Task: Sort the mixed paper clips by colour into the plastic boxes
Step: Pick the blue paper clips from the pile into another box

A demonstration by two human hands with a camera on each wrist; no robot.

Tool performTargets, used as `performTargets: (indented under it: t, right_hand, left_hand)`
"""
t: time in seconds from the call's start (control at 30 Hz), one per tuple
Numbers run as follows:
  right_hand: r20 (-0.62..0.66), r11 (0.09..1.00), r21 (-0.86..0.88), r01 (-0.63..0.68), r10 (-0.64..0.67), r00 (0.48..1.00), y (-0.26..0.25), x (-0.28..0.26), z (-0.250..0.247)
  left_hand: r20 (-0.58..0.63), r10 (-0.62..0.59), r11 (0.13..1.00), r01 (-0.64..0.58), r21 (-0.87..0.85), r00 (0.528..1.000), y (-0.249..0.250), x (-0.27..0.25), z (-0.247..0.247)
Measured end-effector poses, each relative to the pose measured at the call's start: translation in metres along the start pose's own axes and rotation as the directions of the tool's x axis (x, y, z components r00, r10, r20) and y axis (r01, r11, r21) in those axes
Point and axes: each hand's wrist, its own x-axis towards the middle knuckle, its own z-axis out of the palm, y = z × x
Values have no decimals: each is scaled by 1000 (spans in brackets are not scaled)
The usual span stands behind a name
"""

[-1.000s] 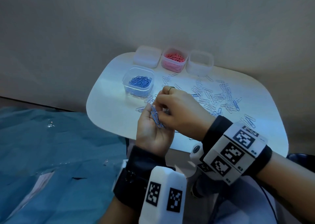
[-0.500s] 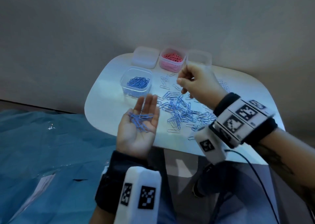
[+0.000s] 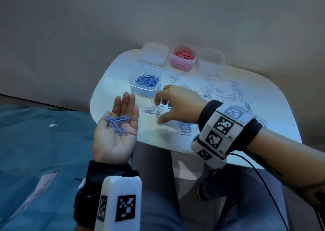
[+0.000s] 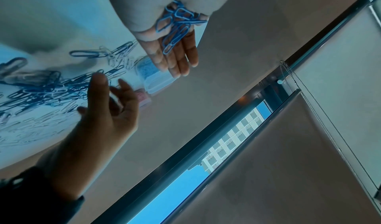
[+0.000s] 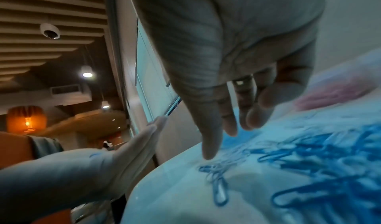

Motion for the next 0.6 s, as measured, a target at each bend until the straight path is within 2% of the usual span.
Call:
performTargets:
  t: [0.1,0.23,0.37,0.5,0.6]
  right_hand:
    - [30,999,-52,5,-4,1000,-5,2,5]
    - [63,993,-53,-106,110,992,-5,0,12]
    - [87,985,-9,-172,172,981,-9,-4,15]
    - [11,989,53,-142,141,990,-20,3,3]
    - [7,994,11,-105,104,995,-30,12,9]
  left_hand:
    - [-42,11,999,-9,33,999,1,-4,2]
    - [-7,-6,1000,6,29,1000,4,-9,4]
    - [-58,-4,999,6,41,998,3,-10,4]
    - [-72,-9,999,12,41,997,2,-11,5]
    - [-81,-15,999,18,39,997,1,-12,4]
